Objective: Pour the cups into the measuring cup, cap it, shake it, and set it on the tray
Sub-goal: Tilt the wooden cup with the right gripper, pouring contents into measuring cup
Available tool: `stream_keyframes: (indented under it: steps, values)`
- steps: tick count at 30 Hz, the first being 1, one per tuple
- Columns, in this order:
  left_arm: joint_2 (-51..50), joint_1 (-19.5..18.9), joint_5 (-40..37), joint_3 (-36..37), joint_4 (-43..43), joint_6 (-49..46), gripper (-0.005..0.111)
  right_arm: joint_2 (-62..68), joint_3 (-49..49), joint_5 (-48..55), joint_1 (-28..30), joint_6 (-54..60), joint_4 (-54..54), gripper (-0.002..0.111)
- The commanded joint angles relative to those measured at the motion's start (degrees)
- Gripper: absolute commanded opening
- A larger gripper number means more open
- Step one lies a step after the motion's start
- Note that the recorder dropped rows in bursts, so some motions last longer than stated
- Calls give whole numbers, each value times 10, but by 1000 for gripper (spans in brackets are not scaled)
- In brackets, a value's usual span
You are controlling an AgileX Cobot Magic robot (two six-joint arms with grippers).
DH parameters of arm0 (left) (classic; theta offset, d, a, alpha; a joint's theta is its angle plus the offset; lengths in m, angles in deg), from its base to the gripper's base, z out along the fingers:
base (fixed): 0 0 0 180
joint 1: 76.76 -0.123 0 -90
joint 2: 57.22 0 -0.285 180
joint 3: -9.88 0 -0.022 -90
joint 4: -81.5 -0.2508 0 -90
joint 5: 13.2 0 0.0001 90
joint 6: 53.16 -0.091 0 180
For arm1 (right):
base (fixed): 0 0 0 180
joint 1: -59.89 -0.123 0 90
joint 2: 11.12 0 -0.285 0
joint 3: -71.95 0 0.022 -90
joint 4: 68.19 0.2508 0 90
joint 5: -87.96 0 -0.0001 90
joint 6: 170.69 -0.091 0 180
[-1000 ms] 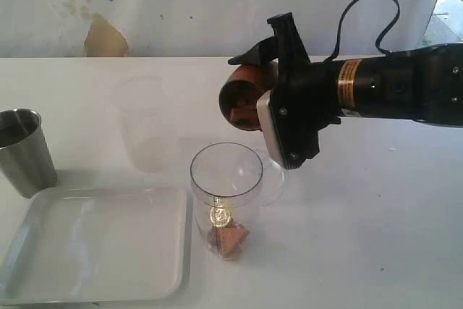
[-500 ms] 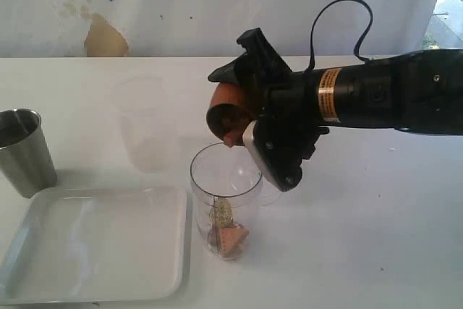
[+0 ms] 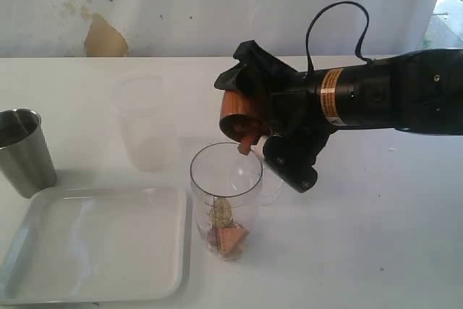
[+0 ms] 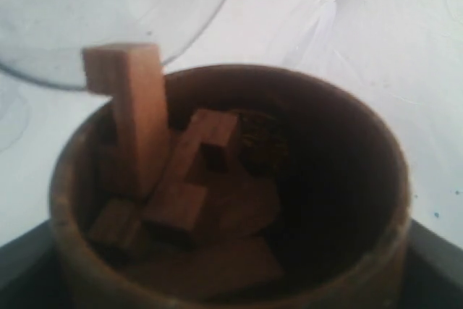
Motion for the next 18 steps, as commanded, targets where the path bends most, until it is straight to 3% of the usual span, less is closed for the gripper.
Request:
stream_keyframes:
  steps: [1, 12, 18]
  values:
    - [3, 1, 4, 3, 2, 1, 1, -10, -4, 10, 0, 26, 6, 0]
    - [3, 1, 4, 3, 2, 1, 1, -24, -5, 28, -49, 5, 8, 0]
    - [3, 1, 4, 3, 2, 1, 1, -24, -5, 81, -67, 65, 6, 0]
